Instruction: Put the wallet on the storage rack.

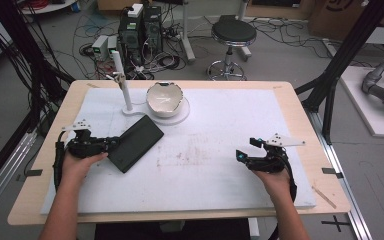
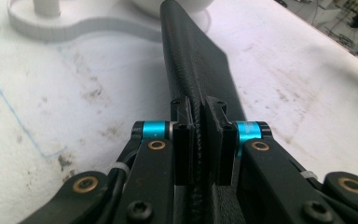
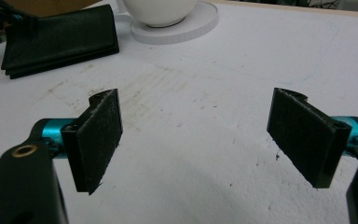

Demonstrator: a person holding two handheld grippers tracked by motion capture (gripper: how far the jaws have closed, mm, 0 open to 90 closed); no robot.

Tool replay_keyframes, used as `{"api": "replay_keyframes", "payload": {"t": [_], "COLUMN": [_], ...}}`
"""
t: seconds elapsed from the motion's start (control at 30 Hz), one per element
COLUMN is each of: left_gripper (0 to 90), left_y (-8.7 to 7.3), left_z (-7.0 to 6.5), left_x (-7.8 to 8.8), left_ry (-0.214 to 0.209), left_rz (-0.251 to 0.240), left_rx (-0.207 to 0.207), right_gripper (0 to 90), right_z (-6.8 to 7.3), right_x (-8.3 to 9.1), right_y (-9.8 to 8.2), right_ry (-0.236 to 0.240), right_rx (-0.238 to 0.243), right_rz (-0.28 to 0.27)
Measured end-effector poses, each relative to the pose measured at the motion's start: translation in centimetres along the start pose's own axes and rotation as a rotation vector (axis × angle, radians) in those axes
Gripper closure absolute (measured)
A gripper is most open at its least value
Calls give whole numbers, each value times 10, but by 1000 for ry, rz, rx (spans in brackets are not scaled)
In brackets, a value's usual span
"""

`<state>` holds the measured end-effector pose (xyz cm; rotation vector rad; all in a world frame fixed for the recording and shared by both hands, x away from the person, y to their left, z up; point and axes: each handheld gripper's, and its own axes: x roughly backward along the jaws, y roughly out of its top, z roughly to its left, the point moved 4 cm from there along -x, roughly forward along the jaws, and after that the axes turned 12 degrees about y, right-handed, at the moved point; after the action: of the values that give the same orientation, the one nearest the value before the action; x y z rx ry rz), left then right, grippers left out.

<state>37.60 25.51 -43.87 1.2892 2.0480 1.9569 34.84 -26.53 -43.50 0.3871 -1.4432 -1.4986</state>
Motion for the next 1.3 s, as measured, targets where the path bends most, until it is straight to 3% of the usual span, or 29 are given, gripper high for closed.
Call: {"api": "replay_keyframes", "payload": {"t": [0.13, 0.27, 0.5, 0.73, 0.97, 1.07, 1.2, 1.27, 1.3], "left_gripper": [819, 819, 818, 817, 816, 816, 816, 816, 816], "left_y": [12, 22, 34, 36, 30, 27, 25, 25, 25], "left_z": [-11, -27, -64, -105, -136, -143, -148, -150, -149], "left_x": [11, 17, 16, 6, -7, -11, -12, -12, -13], "left_ry": [-33, -93, -198, -348, -450, -485, -518, -534, -544], "left_rz": [-44, -85, -107, -91, -65, -50, -53, -62, -65], "left_rx": [-46, -77, -165, -242, -298, -335, -344, -329, -326], "right_gripper": [183, 183, 182, 183, 183, 183, 194, 242, 308], "right_z": [1, 2, 8, 23, 39, 46, 53, 58, 60], "right_x": [0, 0, -4, -15, -34, -45, -56, -62, -64], "right_y": [1, 2, 6, 15, 18, 20, 20, 19, 19], "right_ry": [4, 12, 57, 204, 356, 421, 503, 544, 565], "right_rx": [-1, 2, 22, 42, 45, 50, 44, 33, 30], "right_rz": [-3, -5, -1, -10, 29, 34, 58, 69, 80]}}
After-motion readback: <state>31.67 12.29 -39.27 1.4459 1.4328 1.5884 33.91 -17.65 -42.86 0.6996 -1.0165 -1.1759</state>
